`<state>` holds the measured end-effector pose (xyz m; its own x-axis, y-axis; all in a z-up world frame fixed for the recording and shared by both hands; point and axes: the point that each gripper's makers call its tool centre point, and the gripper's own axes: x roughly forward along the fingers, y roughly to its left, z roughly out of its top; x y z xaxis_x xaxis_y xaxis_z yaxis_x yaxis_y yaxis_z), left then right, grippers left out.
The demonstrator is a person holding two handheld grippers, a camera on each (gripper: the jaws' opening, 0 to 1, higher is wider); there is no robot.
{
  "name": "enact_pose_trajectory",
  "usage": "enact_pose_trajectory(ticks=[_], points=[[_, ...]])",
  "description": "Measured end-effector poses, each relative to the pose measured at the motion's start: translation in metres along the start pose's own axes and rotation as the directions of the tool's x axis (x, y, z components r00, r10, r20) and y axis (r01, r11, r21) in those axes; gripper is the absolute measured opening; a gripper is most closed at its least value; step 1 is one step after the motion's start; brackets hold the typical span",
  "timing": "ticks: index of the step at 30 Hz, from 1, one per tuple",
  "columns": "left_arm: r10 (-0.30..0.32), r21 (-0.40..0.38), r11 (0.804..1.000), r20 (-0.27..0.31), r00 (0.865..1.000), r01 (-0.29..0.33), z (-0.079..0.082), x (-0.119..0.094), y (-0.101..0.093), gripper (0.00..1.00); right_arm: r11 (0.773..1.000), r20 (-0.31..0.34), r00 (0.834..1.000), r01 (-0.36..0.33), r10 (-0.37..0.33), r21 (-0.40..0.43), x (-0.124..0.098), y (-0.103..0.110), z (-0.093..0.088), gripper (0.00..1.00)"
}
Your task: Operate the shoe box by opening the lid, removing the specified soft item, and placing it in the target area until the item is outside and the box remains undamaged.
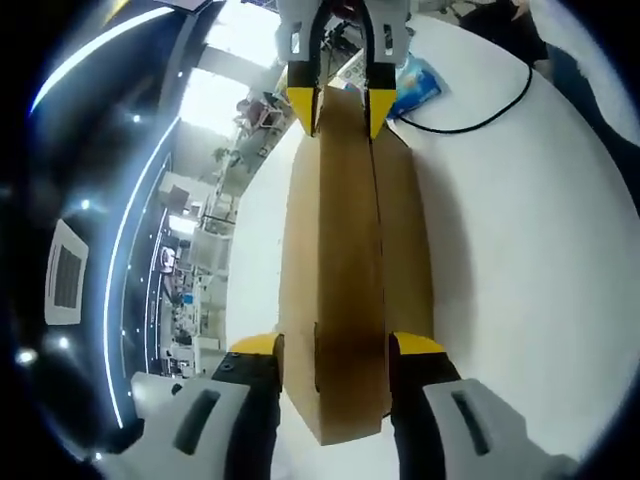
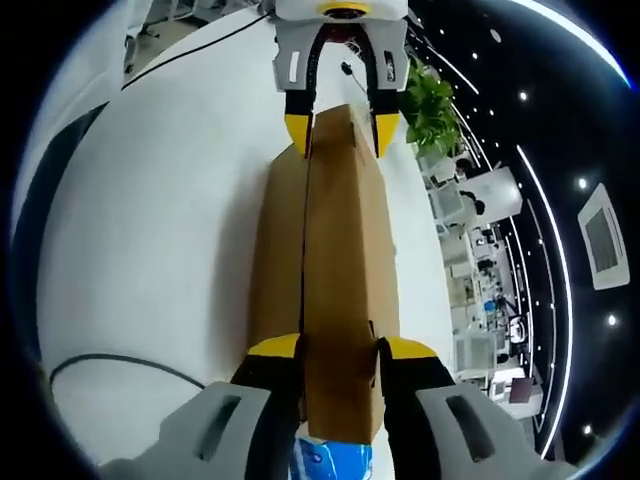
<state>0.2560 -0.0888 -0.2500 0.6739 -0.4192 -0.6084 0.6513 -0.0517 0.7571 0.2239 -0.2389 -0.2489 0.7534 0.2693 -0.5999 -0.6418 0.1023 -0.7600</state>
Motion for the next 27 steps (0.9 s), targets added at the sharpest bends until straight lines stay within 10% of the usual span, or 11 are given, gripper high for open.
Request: enact_pose_trajectory(ticks=[27], points=[[-0.036,0.012,0.999,-0.013,0.999,0.037,-0.018,0.014,-0.019,0.49,0.998,-0.056,0.997,-0.058,0.06,0.03,0.01,0.015,-0.019,0.49]])
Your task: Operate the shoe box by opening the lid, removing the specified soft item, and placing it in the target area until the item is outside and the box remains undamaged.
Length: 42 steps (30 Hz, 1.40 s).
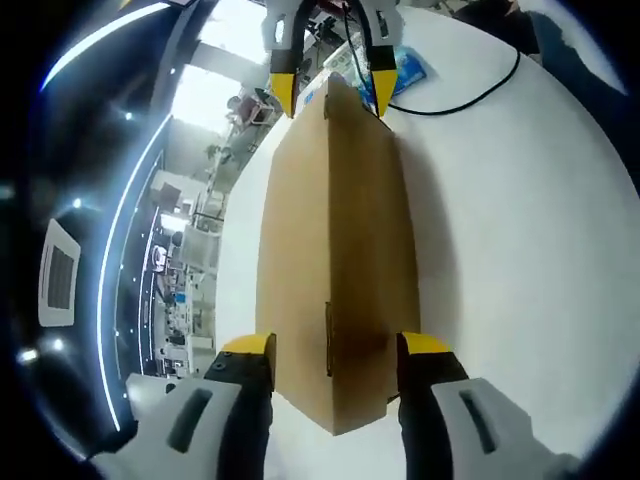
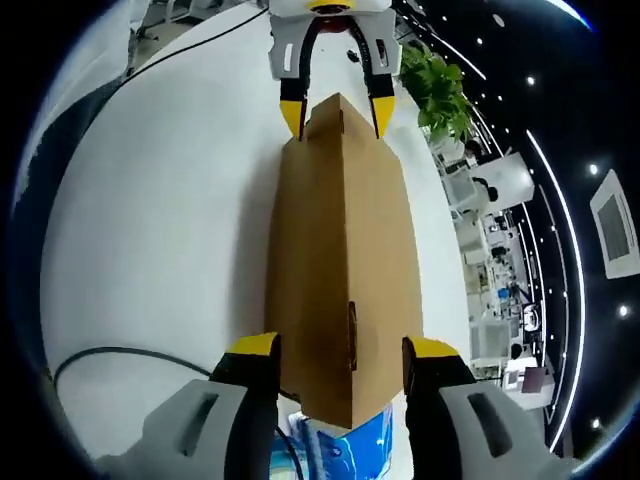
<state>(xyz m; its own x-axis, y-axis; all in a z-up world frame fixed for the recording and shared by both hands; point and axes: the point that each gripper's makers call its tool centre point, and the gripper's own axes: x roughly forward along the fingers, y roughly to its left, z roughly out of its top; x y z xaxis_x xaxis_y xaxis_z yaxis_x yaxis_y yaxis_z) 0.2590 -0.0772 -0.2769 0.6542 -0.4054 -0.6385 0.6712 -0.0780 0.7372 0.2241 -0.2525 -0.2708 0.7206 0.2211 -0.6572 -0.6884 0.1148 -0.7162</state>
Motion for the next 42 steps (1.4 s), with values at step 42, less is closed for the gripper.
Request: enact_pose_trajectory(ticks=[42], points=[[0.021,0.067,0.998,-0.027,0.999,-0.02,-0.015,0.016,-0.02,0.51,0.998,-0.049,0.997,0.057,-0.058,-0.025,0.02,0.012,-0.017,0.36]])
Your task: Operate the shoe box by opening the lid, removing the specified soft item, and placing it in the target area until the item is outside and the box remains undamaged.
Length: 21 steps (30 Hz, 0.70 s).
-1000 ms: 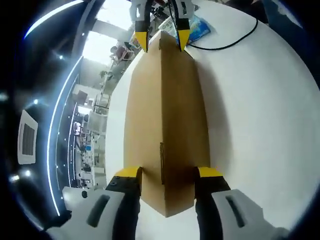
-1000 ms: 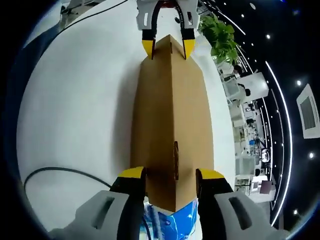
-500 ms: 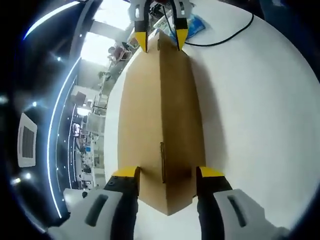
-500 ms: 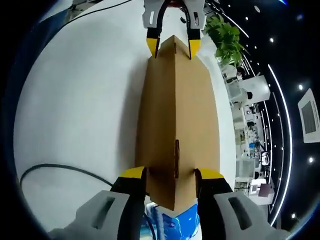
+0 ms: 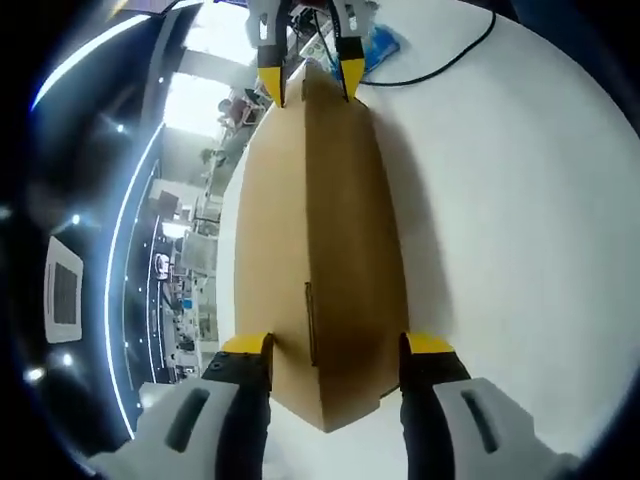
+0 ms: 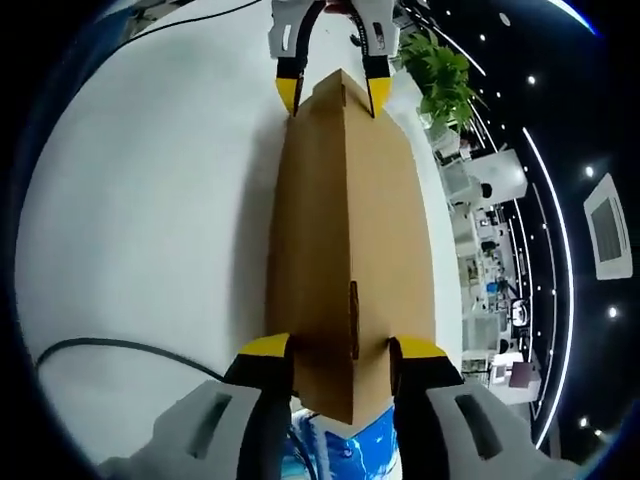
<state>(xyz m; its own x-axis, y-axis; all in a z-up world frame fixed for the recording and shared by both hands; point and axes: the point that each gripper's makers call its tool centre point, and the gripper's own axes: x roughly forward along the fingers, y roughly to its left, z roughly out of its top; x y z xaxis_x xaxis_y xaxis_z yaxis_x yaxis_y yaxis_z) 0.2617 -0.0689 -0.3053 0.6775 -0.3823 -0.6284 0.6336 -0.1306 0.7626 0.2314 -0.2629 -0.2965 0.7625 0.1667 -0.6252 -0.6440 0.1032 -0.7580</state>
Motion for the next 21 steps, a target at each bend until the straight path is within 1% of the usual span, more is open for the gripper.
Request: enact_pose_trajectory(ticks=[1,3,6,9,15,21], points=[[0.006,0.009,1.0,-0.009,1.0,-0.006,0.0,0.001,-0.002,0.52,1.0,-0.001,1.0,-0.005,0.005,-0.003,0.0,0.001,0.0,0.36],[0.021,0.035,0.999,-0.022,1.0,-0.02,-0.002,0.003,-0.003,0.52,1.0,-0.012,1.0,0.007,-0.007,0.014,0.001,0.0,0.0,0.36],[0.028,0.026,0.999,-0.023,0.999,-0.028,-0.002,0.004,-0.001,0.53,1.0,-0.029,1.0,0.012,-0.011,0.023,0.002,-0.002,0.001,0.36],[0.057,0.033,0.998,-0.033,0.998,-0.056,-0.002,0.004,0.006,0.46,0.999,-0.032,0.999,0.009,-0.008,0.034,0.002,-0.002,0.0,0.36],[0.073,0.016,0.997,-0.044,0.996,-0.072,-0.002,0.005,0.007,0.46,0.999,-0.035,0.999,0.002,0.0,0.041,0.003,-0.002,0.0,0.36],[0.074,-0.003,0.997,-0.029,0.997,-0.074,-0.002,0.004,0.007,0.44,0.999,-0.015,1.0,-0.013,0.014,0.042,0.002,-0.002,0.0,0.35]])
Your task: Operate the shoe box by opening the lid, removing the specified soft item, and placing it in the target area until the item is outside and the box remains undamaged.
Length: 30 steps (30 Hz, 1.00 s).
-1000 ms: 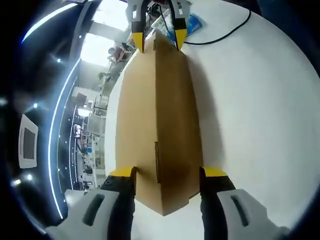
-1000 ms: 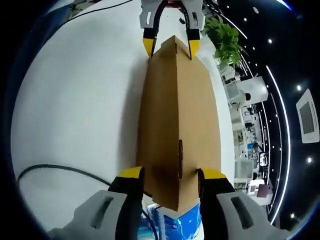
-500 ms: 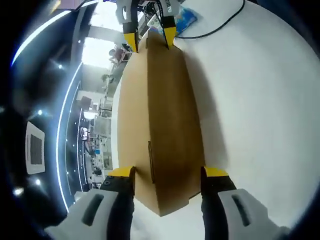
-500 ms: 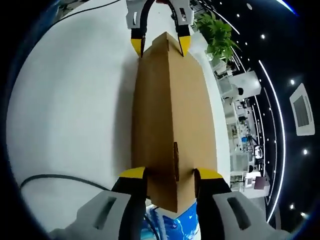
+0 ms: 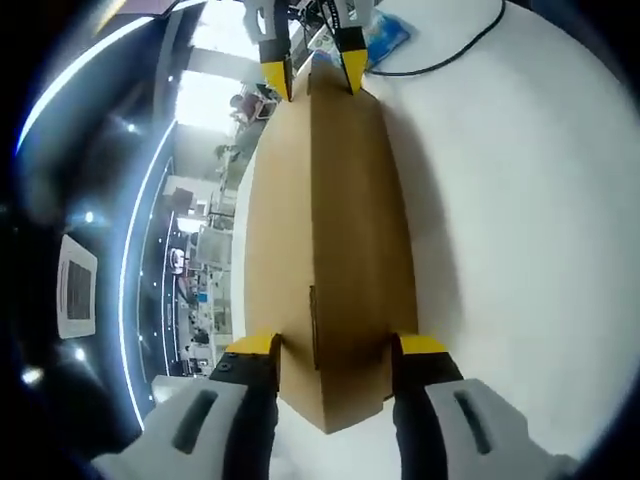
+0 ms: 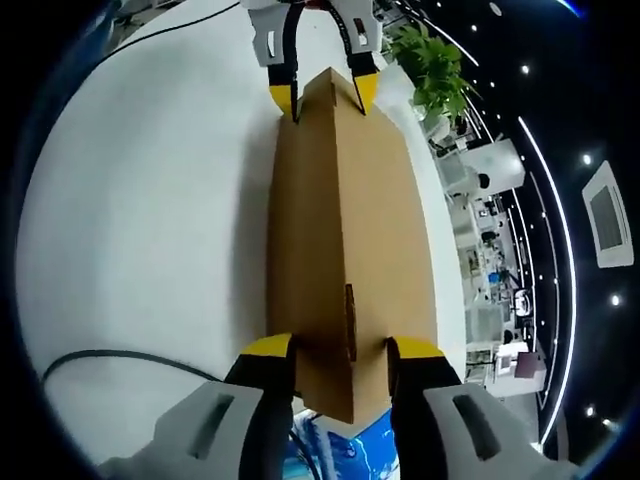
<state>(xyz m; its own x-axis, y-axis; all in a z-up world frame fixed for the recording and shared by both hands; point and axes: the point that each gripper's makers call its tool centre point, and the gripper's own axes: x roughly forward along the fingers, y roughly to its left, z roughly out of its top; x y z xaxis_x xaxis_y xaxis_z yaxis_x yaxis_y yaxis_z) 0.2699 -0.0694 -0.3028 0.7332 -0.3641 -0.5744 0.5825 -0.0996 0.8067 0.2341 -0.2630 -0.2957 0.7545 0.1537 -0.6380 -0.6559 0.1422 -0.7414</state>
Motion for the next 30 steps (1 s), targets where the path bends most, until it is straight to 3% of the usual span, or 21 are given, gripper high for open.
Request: enact_pose_trajectory(ticks=[13,30], points=[[0.006,-0.028,1.0,0.022,1.0,-0.006,0.003,-0.007,0.001,0.36,1.0,-0.014,1.0,-0.007,0.008,0.028,-0.004,0.003,0.002,0.33],[0.001,-0.043,0.999,0.027,1.0,0.001,0.018,-0.022,-0.012,0.36,0.999,-0.016,1.0,-0.026,0.027,0.021,-0.021,0.016,-0.005,0.33]])
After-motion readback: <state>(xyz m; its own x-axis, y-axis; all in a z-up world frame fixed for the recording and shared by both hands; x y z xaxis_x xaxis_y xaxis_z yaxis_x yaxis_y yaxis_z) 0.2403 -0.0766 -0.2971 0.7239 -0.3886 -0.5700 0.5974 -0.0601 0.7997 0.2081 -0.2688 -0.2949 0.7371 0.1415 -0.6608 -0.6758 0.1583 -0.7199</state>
